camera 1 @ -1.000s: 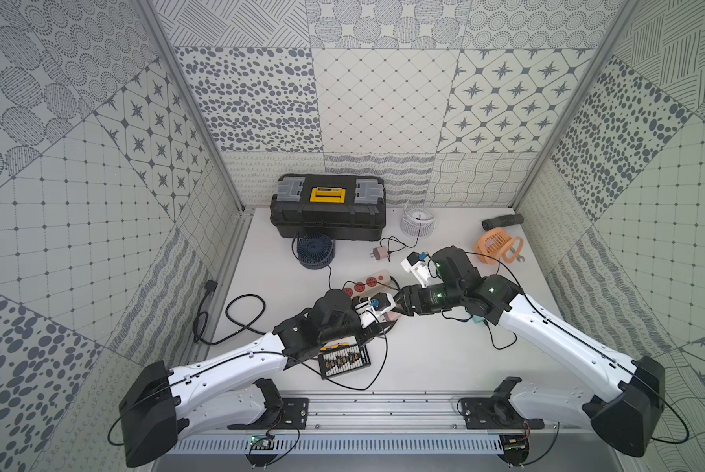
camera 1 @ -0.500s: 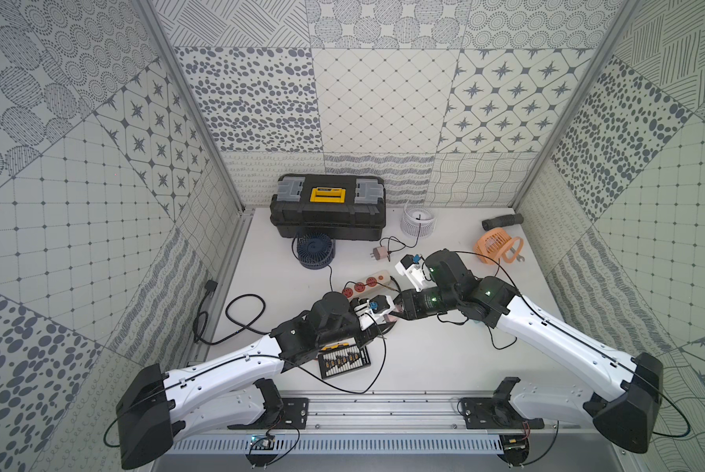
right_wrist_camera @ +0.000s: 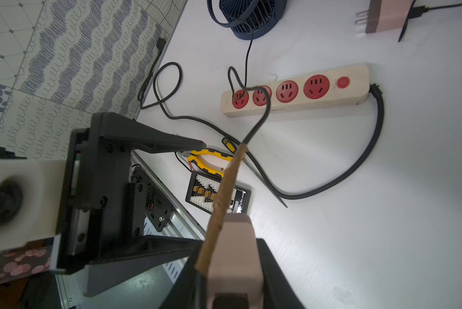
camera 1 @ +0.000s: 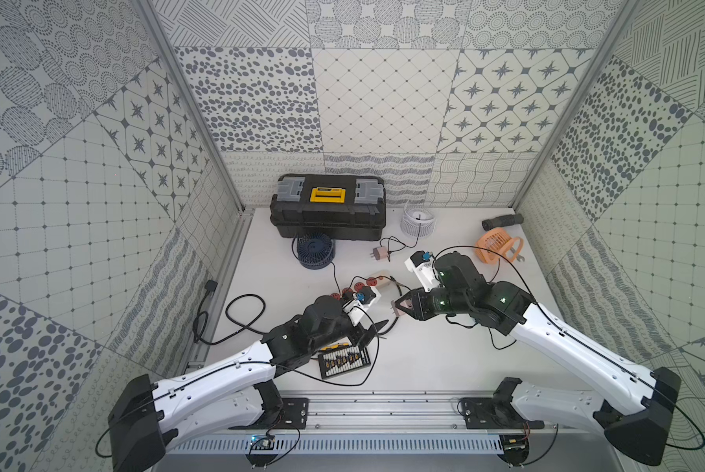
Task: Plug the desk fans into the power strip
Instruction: Pick up the plug from the center of the board, then adjust the socket at the center of the board.
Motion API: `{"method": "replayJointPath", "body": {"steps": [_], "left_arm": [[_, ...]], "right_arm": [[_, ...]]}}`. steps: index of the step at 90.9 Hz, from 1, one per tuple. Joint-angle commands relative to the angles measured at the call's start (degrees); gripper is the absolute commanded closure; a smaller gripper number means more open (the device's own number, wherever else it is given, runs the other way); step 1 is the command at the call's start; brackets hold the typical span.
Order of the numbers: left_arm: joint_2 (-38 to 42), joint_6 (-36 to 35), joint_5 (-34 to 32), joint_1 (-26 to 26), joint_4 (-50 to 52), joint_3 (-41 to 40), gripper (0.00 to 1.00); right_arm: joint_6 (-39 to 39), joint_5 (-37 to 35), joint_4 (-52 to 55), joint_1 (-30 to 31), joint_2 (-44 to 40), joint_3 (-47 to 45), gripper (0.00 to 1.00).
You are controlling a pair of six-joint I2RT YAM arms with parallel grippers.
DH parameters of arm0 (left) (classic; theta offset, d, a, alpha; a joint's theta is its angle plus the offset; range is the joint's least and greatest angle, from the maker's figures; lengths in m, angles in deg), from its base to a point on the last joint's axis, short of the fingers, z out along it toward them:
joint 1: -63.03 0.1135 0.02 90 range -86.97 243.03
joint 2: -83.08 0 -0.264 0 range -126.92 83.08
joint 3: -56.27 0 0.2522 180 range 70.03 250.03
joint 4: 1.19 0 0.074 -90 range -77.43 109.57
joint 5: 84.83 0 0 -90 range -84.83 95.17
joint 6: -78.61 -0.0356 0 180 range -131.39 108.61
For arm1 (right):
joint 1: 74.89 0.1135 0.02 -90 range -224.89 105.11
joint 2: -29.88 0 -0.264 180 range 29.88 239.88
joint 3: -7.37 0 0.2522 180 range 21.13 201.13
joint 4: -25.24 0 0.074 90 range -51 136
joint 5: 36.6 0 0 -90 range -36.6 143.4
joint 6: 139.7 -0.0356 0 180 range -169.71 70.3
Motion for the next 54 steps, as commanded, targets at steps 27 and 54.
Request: {"method": "replayJointPath", "body": {"steps": [27,54], "left_arm": [[-0.74,26.13,17.47,29.12,2.37,-8.28,0.15],[-10.88,28.26,24.30,41.29,-8.86,-11.08,0.14]], "right_arm": [[17.47,-6.55,-6.32,2.82,12.38,6.97,0.96],[31.35,-13.82,-10.59,6.74,26.20,15.82,0.93]]}}
